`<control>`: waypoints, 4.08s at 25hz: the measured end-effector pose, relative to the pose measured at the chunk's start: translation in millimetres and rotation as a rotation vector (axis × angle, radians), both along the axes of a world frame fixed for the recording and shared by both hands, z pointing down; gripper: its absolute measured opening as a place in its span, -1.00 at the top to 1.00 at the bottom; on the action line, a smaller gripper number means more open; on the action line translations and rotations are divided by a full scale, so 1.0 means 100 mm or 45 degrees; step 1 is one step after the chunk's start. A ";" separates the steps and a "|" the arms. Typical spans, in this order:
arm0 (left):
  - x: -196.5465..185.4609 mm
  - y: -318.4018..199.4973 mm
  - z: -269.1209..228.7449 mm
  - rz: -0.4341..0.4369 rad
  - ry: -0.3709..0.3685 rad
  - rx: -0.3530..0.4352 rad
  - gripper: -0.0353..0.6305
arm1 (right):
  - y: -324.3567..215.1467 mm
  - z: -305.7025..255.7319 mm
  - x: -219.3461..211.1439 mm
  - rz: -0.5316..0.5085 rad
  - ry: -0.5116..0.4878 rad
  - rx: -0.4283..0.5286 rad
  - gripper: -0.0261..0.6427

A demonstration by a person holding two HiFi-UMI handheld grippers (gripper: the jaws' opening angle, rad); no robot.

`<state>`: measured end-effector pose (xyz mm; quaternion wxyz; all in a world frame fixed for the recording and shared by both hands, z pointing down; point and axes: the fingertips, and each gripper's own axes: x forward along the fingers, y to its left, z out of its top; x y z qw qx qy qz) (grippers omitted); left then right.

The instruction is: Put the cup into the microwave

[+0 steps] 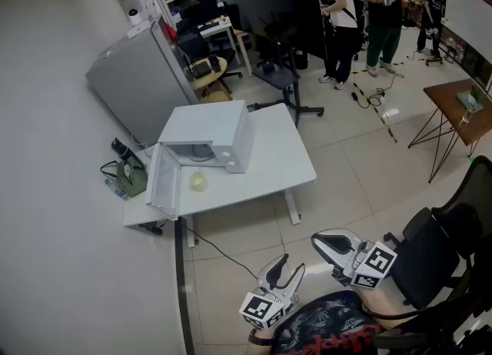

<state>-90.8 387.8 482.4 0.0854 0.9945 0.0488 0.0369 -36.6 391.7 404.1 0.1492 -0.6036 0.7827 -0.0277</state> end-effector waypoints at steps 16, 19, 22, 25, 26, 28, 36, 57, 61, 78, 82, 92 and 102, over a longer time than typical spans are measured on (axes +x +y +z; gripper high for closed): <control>1.21 1.81 0.11 0.087 -0.162 0.118 0.26 | 1.73 0.22 1.02 0.007 0.124 -0.098 0.92; 1.28 2.00 0.17 0.065 -0.198 0.122 0.26 | 1.92 0.22 1.16 0.007 0.124 -0.088 0.92; 1.33 2.16 0.23 0.067 -0.223 0.133 0.27 | 2.07 0.20 1.25 0.027 0.120 -0.069 0.92; 1.39 2.33 0.17 0.065 -0.203 0.172 0.27 | 2.18 0.22 1.34 0.053 0.073 -0.049 0.92; 1.39 2.38 0.14 0.054 -0.191 0.187 0.27 | 2.21 0.24 1.36 0.060 0.060 -0.053 0.92; 1.36 2.44 0.10 0.028 -0.174 0.208 0.28 | 2.27 0.29 1.39 0.076 0.051 -0.065 0.92; 1.44 2.20 0.20 -0.109 -0.075 0.069 0.32 | 2.36 0.40 1.60 0.163 0.054 -0.014 0.92; 2.39 1.35 -0.01 -0.046 -0.029 0.010 0.41 | 1.23 0.36 1.97 0.040 0.114 -0.142 0.92; 2.36 0.66 -0.07 -0.133 -0.022 0.041 0.41 | 0.55 0.27 1.94 -0.044 0.147 -0.142 0.92; 1.61 -1.60 0.05 -0.573 -0.129 0.009 0.41 | -1.60 0.25 1.28 -0.404 0.249 -0.194 0.92; 1.48 -2.01 0.15 -0.679 -0.161 -0.017 0.41 | -2.04 0.31 1.20 -0.493 0.233 -0.214 0.92; 1.56 -3.03 0.15 -0.846 -0.165 -0.008 0.41 | -3.18 0.13 1.29 -0.727 0.297 -0.100 0.92; 1.72 -3.40 0.16 -0.814 -0.110 -0.093 0.41 | -3.64 0.19 1.17 -0.953 0.274 -0.048 0.92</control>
